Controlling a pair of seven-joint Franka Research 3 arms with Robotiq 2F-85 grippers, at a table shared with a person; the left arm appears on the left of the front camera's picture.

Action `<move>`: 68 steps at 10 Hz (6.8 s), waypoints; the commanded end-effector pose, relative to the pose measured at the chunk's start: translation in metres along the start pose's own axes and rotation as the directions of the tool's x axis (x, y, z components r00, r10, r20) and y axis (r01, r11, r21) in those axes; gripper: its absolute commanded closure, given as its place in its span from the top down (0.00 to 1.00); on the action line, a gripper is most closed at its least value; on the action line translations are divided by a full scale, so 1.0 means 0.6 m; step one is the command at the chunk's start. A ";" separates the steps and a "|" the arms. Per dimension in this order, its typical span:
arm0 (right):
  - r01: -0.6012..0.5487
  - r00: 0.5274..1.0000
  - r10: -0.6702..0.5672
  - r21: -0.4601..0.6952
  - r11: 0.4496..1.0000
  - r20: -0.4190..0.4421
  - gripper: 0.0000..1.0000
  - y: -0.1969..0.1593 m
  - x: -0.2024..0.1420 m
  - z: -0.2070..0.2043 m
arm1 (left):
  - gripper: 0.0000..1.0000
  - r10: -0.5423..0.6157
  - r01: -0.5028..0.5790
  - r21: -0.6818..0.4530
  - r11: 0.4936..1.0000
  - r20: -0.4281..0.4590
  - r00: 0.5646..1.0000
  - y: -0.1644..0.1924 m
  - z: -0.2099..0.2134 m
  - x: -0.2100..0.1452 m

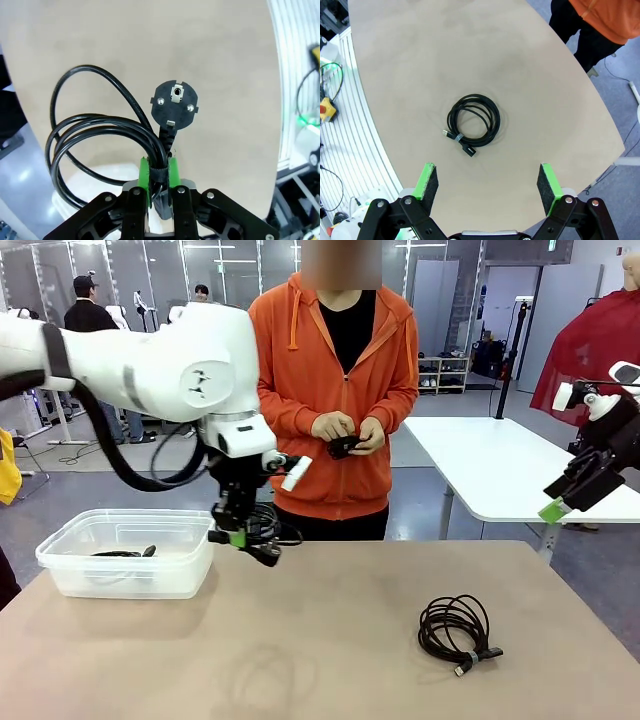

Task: Organize and store the cables.
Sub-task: Place the Power Cable into the Organizing box, then place the USB Extension Cable into the Organizing box.

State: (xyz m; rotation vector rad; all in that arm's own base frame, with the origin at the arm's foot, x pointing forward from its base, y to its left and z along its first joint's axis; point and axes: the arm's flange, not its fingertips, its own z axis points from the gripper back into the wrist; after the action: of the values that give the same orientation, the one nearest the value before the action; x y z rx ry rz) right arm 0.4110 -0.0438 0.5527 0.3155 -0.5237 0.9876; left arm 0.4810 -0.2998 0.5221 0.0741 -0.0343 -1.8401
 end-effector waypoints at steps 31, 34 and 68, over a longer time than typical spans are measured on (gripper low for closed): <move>0.000 1.000 0.000 0.003 1.000 0.003 1.00 0.000 0.000 0.001 | 0.17 0.306 -0.316 0.062 0.947 0.135 0.942 0.101 -0.096 -0.546; 0.000 1.000 0.000 0.003 1.000 0.003 1.00 0.000 0.000 0.001 | 0.17 0.351 -0.352 -0.013 0.936 0.130 0.927 0.120 -0.143 -0.562; 0.000 1.000 0.000 0.003 1.000 0.003 1.00 0.000 0.000 0.001 | 1.00 0.585 -0.572 -0.126 0.810 0.113 0.803 0.038 -0.035 -0.567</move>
State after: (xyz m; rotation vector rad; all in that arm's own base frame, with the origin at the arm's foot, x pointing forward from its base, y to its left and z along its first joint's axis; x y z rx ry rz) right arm 0.4113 -0.0439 0.5522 0.3145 -0.5217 0.9864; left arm 0.6070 0.0216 0.5015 -0.1005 -0.0683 -1.2906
